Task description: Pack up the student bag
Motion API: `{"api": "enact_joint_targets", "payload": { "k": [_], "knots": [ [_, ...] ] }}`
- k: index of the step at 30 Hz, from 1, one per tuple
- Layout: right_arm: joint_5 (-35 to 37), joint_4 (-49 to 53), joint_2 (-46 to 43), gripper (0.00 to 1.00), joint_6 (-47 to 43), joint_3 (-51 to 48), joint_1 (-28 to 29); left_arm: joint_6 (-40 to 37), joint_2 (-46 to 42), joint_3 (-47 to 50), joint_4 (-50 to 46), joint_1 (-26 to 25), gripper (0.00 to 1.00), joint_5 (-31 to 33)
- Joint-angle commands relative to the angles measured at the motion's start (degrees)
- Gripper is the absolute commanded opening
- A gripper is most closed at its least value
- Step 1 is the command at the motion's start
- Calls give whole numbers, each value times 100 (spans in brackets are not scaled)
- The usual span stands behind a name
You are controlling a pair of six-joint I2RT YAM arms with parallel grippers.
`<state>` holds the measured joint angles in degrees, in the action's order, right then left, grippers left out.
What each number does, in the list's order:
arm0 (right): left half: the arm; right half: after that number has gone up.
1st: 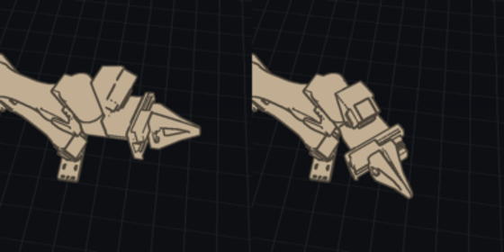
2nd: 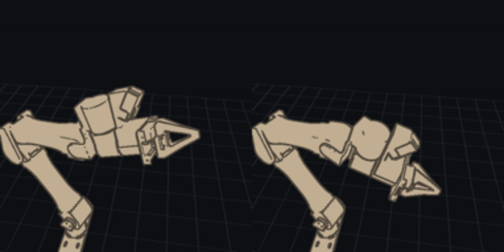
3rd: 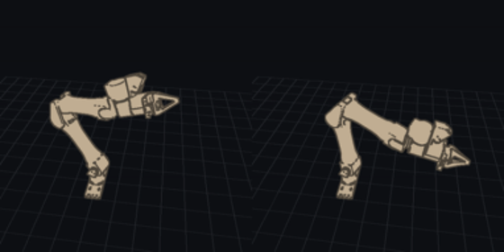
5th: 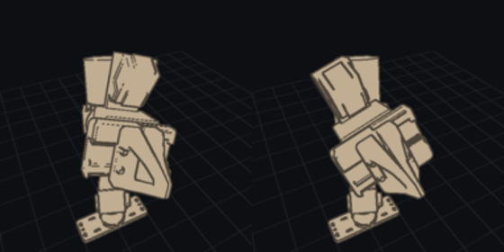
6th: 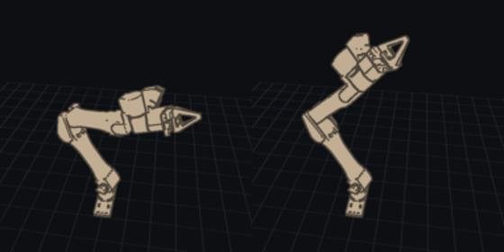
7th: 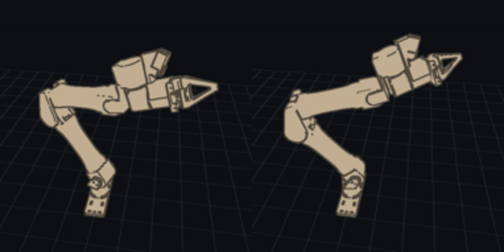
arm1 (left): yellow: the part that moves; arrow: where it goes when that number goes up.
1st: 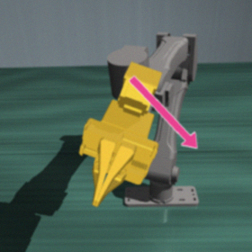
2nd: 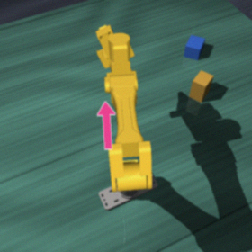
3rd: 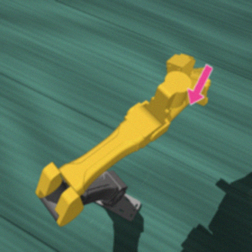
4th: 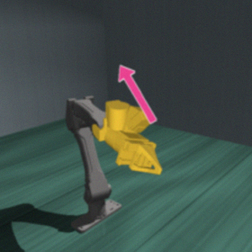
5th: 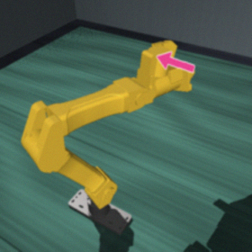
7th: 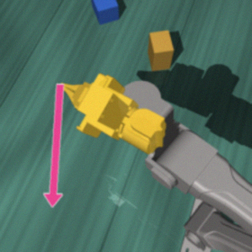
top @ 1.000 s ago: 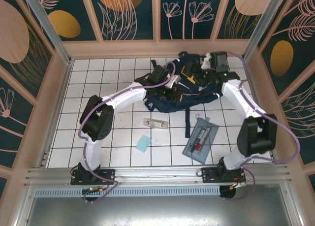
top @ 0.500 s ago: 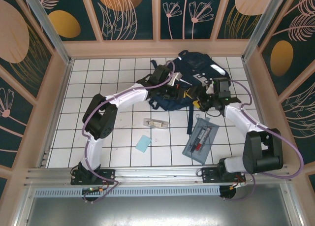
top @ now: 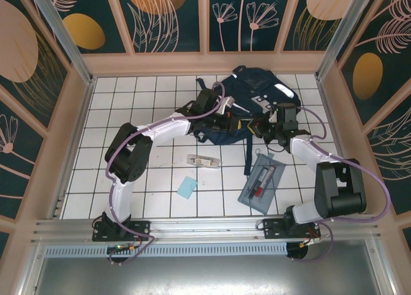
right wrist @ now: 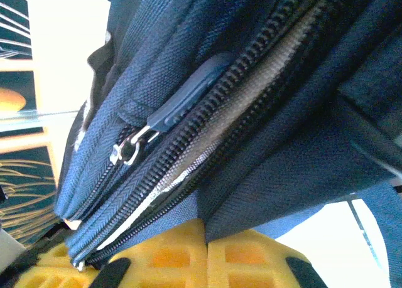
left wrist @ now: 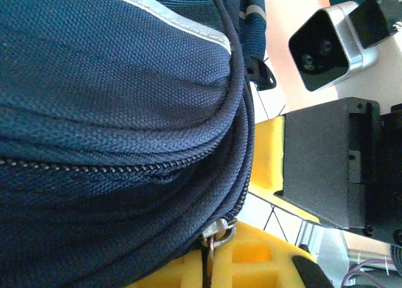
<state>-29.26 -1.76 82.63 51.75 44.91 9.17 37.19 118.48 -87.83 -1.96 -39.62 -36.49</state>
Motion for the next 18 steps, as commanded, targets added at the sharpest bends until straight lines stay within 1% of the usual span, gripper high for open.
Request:
{"api": "enact_joint_targets", "payload": {
  "k": [1,3,7,9,11,12,13,18],
  "knots": [
    [445,-409,69,0,-165,102,-72,-36,-367,47,174,102,0,-443],
    [455,-376,-1,0,-232,114,-72,-70,-367,32,135,148,0,-406],
    [512,-306,-124,0,-336,84,-71,-86,-304,-8,151,287,19,-258],
    [391,-362,-118,0,-323,71,-66,-84,-225,-107,151,312,21,-262],
    [301,-405,-98,0,-292,48,-47,-46,-132,-193,158,313,19,-300],
    [268,-421,-98,0,-288,45,-30,-6,-94,-234,186,314,12,-336],
    [263,-422,-107,0,-283,44,-8,35,-79,-247,219,314,1,-371],
    [350,-310,-128,0,-372,99,-11,-27,-112,-267,204,309,0,-420]
  ]
}}
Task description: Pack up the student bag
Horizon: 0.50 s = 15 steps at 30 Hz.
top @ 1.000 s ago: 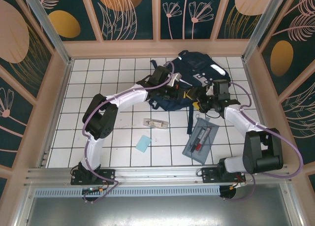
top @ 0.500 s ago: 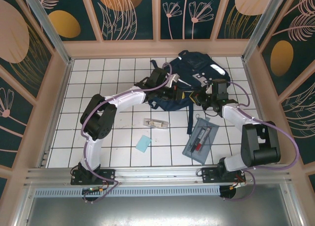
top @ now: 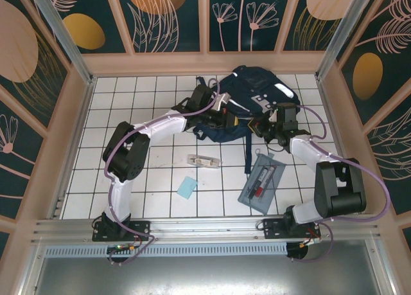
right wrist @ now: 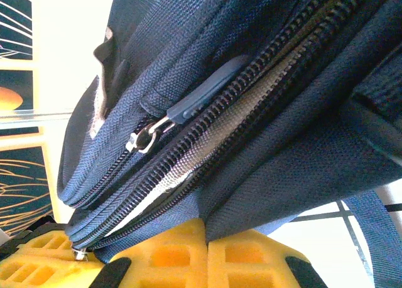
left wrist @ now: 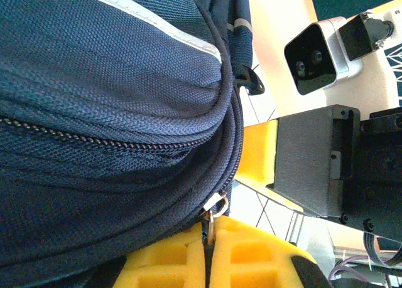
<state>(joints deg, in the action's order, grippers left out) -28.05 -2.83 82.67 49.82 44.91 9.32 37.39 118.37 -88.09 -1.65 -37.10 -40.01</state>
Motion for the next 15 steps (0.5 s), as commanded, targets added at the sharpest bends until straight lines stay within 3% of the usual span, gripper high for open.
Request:
{"api": "enact_joint_targets", "payload": {
  "k": [1,9,15],
  "knots": [
    [283,-143,-121,0,-240,132,-23,-115,-102,-246,102,63,0,-58],
    [710,328,-164,0,-669,261,-167,-1561,-86,-99,-1219,408,0,1208],
    [620,470,-101,0,-858,417,-386,-1759,-23,214,-1369,875,0,1631]
  ]
}}
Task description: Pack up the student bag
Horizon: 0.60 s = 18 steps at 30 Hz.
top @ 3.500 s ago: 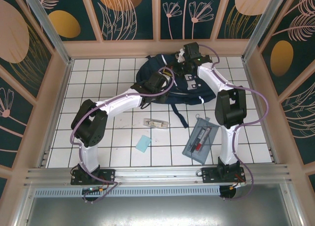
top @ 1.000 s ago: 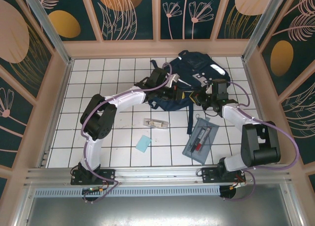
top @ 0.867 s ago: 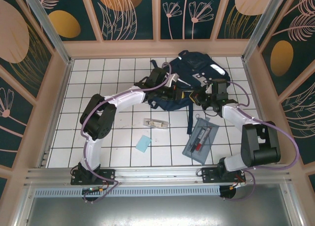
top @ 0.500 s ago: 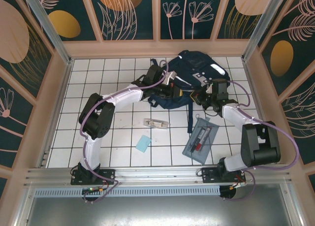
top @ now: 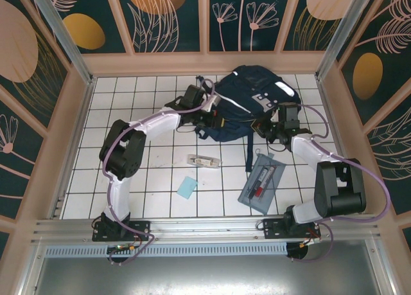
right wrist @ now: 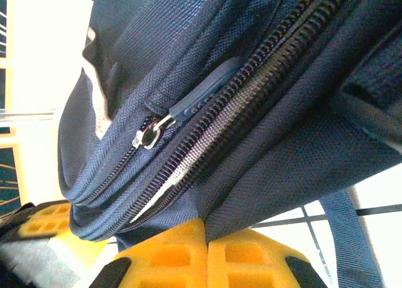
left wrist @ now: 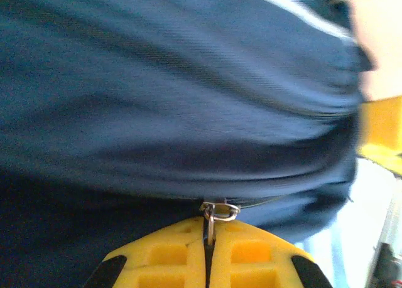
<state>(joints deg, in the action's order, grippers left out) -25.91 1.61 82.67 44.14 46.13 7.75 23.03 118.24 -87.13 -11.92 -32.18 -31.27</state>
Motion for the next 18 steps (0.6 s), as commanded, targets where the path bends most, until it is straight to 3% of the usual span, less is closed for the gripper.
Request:
{"api": "enact_joint_targets", "payload": {
  "k": [1,8,15,18],
  "knots": [
    [391,48,-53,0,-307,347,-254,-291,-26,118,-330,424,0,788],
    [280,208,504,0,-563,985,-325,207,-577,201,-201,450,0,212],
    [259,342,1204,0,-807,1891,-315,957,-1847,934,339,227,0,-389],
    [126,286,1503,2,-834,2263,-313,1419,-1971,1253,835,113,0,-486]
  ]
}}
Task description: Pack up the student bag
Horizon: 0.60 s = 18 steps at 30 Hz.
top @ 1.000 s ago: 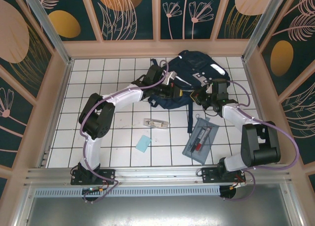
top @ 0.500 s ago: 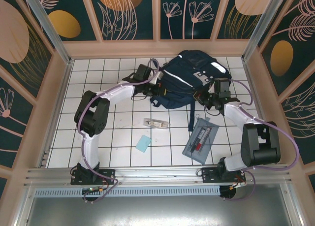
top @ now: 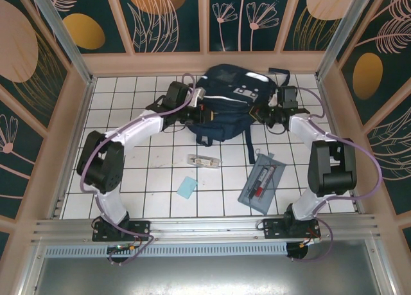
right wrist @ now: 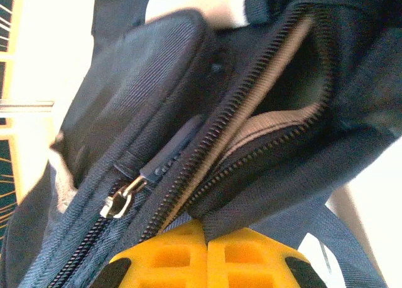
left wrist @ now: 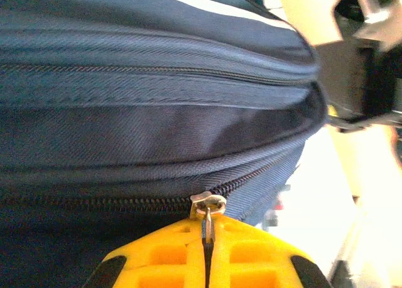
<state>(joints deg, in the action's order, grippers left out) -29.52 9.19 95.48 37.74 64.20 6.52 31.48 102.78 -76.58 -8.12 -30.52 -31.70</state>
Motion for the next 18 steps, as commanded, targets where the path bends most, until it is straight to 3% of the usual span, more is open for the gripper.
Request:
{"api": "enact_joint_targets", "payload": {
  "k": [1,4,8,13,18],
  "knots": [
    [380,-463,345,5,-220,617,-189,671,-423,213,574,-74,0,-493],
    [280,2,551,29,-285,1121,-174,876,-118,13,797,-233,0,-497],
    [471,181,-176,50,-161,806,-165,1090,489,-646,1027,-439,0,-540],
    [-38,161,-961,64,253,207,-126,1269,1165,-1492,1143,-537,0,-583],
    [-511,-700,-1159,80,1044,-583,-19,1353,1396,-1922,1215,-638,0,-703]
  ]
}}
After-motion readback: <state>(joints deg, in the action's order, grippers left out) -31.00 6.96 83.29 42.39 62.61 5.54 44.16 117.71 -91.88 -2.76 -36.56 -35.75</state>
